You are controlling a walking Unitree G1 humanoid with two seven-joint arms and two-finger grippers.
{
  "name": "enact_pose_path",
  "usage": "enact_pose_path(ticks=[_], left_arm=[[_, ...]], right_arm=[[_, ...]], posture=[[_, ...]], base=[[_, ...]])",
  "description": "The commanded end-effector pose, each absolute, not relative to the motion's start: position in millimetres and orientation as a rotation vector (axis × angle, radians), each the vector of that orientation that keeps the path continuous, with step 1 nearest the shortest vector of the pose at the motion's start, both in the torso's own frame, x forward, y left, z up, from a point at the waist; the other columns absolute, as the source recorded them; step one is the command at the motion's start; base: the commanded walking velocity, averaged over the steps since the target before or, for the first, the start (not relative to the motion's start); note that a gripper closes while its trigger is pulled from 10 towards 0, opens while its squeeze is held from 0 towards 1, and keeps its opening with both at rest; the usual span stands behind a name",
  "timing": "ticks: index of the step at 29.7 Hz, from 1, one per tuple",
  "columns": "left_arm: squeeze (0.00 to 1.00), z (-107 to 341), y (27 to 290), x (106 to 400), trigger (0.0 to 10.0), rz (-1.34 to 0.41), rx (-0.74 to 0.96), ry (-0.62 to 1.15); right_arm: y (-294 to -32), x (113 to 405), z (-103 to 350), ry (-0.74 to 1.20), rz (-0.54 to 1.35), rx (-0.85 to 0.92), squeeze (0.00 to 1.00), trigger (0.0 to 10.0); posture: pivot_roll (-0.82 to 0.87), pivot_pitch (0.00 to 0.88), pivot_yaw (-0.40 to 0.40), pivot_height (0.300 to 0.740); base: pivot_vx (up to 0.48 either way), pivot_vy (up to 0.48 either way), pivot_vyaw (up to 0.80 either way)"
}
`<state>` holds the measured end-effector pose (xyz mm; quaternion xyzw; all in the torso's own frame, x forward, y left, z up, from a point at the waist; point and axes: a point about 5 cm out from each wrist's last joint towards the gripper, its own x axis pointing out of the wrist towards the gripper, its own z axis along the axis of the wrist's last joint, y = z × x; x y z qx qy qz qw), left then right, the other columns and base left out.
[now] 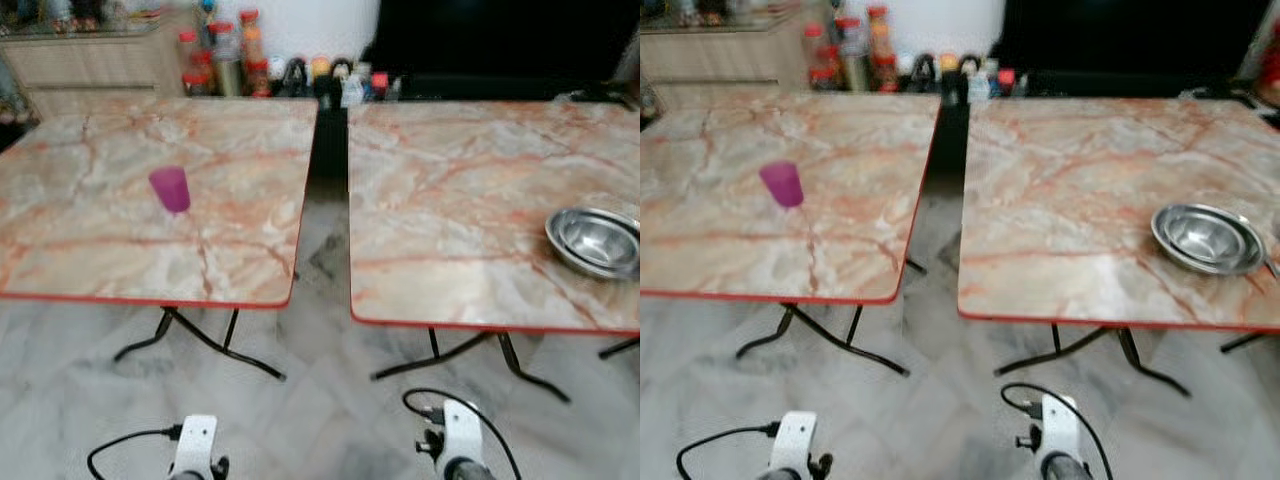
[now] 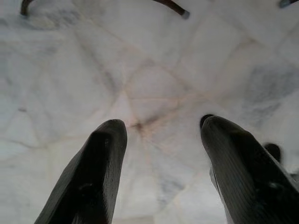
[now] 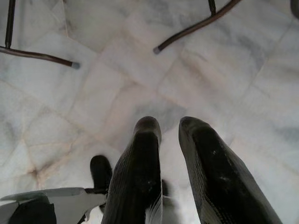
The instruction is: Setting the table
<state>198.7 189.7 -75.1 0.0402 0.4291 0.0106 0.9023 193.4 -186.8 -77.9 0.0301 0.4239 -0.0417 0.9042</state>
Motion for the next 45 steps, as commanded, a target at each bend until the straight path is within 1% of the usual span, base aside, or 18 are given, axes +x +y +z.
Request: enact_pose_path(ticks=[1,39,45], left_arm=[[0.0,-79.4,188.3,191.6,10.0,0.027,0.071,0.919],[0.0,-77.3,195.0,193.7,10.0,0.026,0.097,0.913],[0.0,-76.5,194.9,194.4,10.0,0.022,0.096,0.896]], right_arm=[[-190.6,190.8,-78.9,0.885,-0.102,0.063,0.0,10.0],[-184.9,191.5,-79.0,0.876,-0.095,0.078,0.0,10.0],[-184.2,189.8,-79.9,0.878,-0.097,0.083,0.0,10.0]], posture=[[-0.01,0.0,0.05,0.74],[0.0,0.0,0.069,0.74],[0.0,0.0,0.071,0.74]], base=[[0.0,0.48,0.0],[0.0,0.48,0.0],[0.0,0.0,0.0]])
